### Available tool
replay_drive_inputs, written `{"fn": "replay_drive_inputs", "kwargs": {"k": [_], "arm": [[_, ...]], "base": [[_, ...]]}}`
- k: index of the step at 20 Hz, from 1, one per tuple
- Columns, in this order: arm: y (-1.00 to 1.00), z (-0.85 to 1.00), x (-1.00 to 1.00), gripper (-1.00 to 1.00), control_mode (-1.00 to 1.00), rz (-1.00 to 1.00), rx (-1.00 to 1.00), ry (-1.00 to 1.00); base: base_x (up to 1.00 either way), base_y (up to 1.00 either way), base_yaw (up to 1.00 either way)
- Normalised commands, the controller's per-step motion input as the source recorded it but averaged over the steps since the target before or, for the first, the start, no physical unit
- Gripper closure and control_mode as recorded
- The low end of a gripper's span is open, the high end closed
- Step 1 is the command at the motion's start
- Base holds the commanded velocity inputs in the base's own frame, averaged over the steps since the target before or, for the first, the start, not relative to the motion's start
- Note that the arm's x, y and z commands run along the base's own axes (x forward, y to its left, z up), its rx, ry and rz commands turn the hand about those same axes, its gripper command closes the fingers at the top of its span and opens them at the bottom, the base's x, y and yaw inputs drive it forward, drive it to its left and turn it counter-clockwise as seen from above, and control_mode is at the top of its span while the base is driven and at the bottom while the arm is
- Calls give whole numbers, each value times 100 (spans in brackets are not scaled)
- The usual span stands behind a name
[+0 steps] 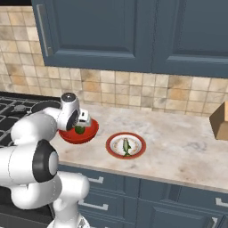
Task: Place the fish on the plate and place the lime on the same plate.
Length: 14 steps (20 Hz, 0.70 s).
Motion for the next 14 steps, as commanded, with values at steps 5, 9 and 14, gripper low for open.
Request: {"fn": "replay_drive_inputs", "kwargs": {"k": [5,9,14], "arm": [[4,-20,19,-100,-100,0,0,0],[10,-14,18,-100,-100,0,0,0],[3,-25,18,-100,-100,0,0,0]], "base": [[0,0,0],[0,0,0],[0,0,0]]}}
